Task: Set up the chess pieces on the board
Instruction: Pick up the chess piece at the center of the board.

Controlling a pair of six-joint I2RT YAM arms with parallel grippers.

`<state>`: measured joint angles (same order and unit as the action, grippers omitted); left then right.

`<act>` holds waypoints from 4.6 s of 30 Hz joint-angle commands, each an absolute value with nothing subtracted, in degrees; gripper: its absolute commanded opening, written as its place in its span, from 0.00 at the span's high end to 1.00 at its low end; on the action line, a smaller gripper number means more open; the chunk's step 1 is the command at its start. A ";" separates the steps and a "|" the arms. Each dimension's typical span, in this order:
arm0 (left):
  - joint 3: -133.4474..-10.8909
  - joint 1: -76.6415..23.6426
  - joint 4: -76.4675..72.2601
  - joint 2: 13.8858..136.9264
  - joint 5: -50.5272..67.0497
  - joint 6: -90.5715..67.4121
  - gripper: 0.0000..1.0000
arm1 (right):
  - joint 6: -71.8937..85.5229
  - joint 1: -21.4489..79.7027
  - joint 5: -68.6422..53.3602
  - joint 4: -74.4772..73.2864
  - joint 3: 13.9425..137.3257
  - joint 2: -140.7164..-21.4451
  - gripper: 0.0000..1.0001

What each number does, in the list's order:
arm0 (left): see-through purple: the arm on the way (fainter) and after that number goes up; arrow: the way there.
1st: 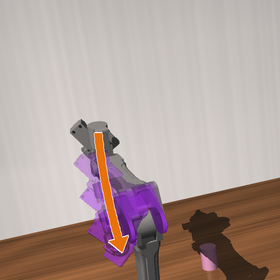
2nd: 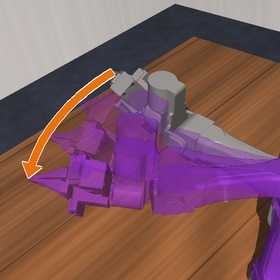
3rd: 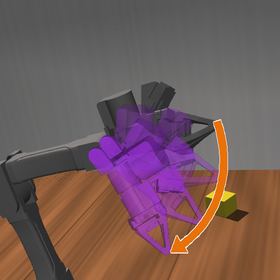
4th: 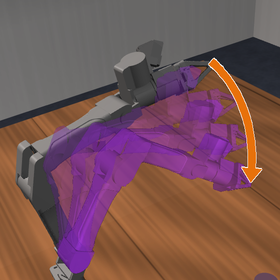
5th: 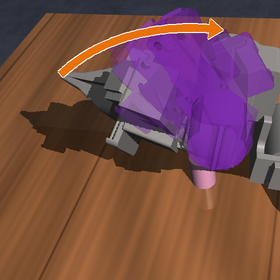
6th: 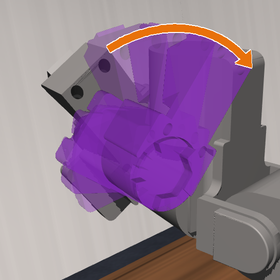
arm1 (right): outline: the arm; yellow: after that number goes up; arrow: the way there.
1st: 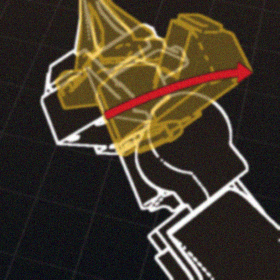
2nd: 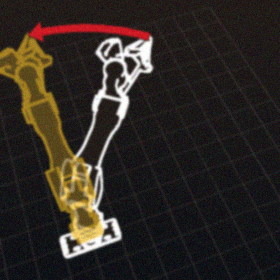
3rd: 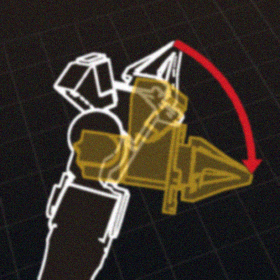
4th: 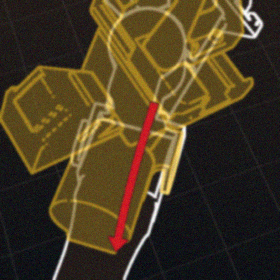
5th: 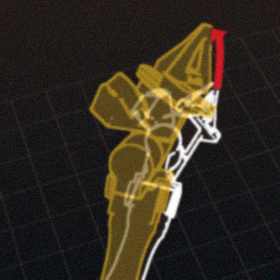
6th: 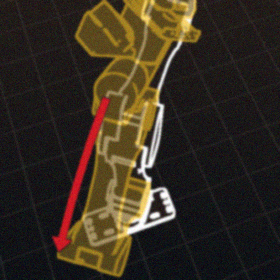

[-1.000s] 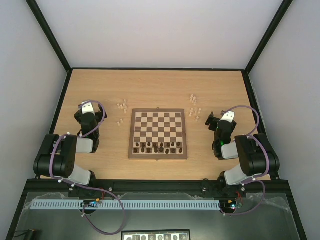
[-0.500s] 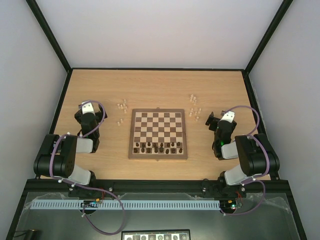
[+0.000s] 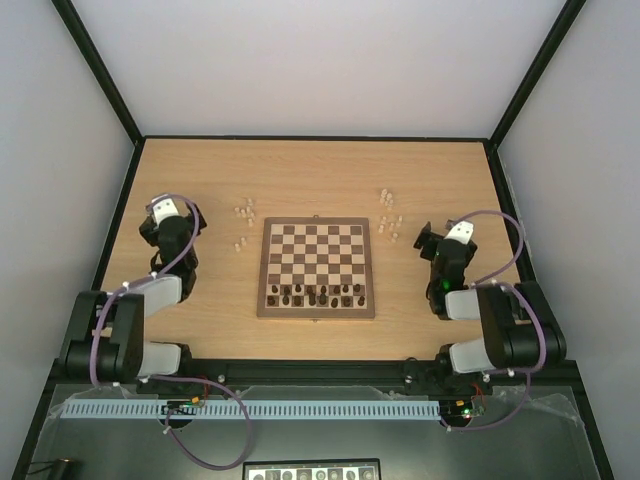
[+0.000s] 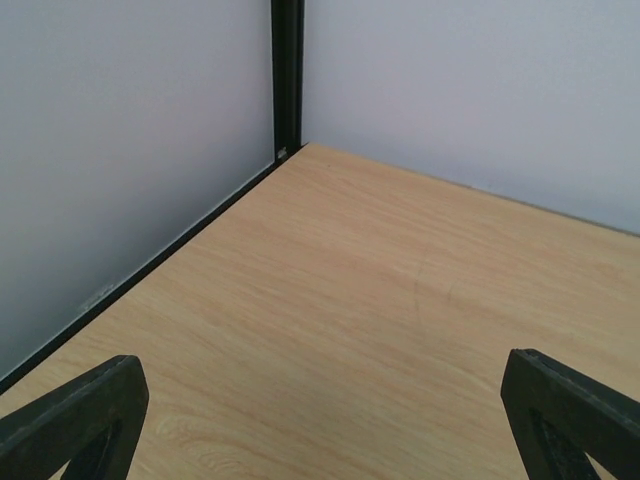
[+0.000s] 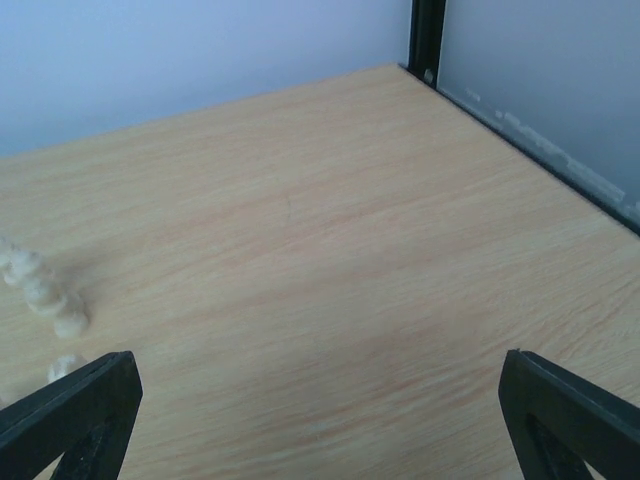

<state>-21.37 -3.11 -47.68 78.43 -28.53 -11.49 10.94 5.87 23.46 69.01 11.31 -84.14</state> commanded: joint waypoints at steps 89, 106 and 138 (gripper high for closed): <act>-56.34 -9.34 -2.48 77.25 3.34 -24.52 0.00 | 19.16 17.78 18.60 -29.23 98.98 -121.89 0.61; -56.37 -9.37 -2.16 77.02 3.34 -24.61 0.01 | 19.76 16.28 16.87 -27.45 96.06 -121.02 0.67; -56.34 -9.37 -2.55 77.19 3.08 -24.50 0.01 | 20.09 16.03 14.35 -26.15 98.25 -124.44 0.90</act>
